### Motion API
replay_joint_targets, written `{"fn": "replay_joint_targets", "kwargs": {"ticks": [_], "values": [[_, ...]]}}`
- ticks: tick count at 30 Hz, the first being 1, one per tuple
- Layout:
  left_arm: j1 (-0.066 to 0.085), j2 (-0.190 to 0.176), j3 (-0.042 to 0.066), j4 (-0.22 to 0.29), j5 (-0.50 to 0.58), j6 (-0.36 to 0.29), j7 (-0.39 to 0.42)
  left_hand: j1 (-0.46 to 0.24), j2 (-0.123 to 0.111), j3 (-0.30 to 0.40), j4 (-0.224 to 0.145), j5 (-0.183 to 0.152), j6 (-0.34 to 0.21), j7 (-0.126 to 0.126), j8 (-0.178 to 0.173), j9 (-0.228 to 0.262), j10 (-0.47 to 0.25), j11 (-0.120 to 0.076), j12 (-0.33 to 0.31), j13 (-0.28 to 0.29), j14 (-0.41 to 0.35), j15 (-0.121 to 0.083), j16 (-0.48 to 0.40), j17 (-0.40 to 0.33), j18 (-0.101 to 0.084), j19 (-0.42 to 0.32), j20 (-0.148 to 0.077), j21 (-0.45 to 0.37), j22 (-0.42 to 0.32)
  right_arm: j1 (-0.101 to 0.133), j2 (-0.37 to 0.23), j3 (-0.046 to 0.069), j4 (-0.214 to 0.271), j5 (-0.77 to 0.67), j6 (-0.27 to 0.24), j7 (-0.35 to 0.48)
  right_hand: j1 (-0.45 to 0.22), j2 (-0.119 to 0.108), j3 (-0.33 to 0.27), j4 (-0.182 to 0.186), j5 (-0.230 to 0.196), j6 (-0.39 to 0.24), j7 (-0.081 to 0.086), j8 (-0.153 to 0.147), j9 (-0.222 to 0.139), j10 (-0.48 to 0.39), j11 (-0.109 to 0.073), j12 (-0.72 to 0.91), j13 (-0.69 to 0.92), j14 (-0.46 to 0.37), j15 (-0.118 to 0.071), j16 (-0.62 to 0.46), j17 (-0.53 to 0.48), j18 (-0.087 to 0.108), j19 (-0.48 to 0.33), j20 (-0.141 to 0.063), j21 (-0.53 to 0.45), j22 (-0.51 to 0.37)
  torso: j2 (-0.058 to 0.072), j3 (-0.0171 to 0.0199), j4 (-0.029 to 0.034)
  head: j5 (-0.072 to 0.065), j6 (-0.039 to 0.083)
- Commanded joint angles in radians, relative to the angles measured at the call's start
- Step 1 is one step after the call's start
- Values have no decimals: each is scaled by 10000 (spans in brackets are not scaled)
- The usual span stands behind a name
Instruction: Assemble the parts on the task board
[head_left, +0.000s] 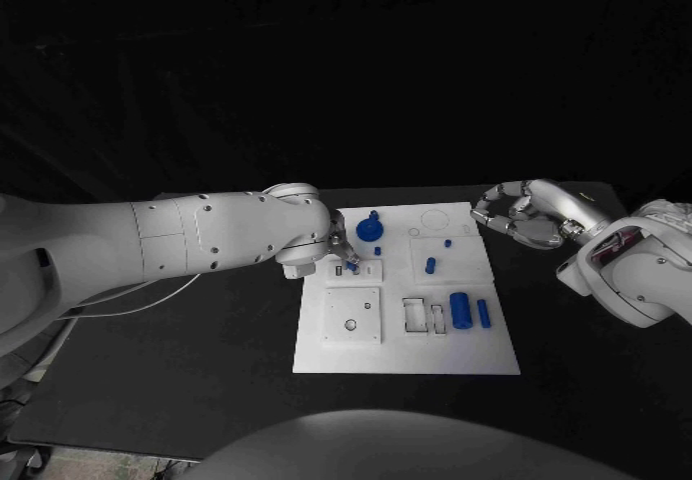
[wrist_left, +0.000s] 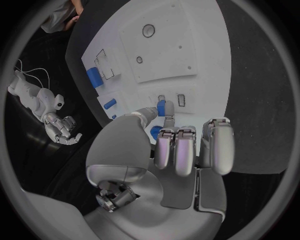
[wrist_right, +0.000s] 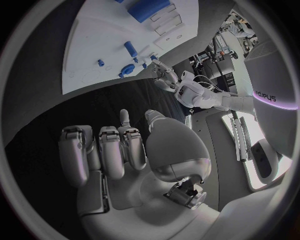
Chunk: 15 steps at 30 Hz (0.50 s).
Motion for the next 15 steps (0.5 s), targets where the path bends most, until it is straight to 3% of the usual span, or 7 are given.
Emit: {"fn": "replay_joint_targets", "kwargs": {"ticks": [1, 15], "values": [[-14, 23, 7, 2, 152, 30, -437, -101, 23, 13, 47, -55, -19, -9, -41, -9, 1058, 58, -35, 2631, 1053, -15, 25, 2631, -76, 45, 10, -53, 1624, -16, 12, 2, -9, -42, 25, 83, 103, -3, -43, -31, 52, -55, 47, -59, -8, 1059, 89, 39, 2635, 1025, 63, 35, 2630, 91, 357, 38, -51, 2319, 0, -1, 5, 21, 1], [-94, 68, 8, -67, 203, 57, -376, -113, 21, 15, 58, -58, -7, -10, -48, -16, 1058, 58, -35, 2631, 1053, -13, 25, 2631, -69, 23, 12, -75, 1606, -33, 26, 2, -40, -27, 90, 40, 123, 0, -40, -34, 63, -53, 49, -59, -15, 1059, 92, 39, 2635, 1025, 65, 35, 2630, 93, 350, 39, -59, 2315, 3, -4, 4, 38, 1]]}}
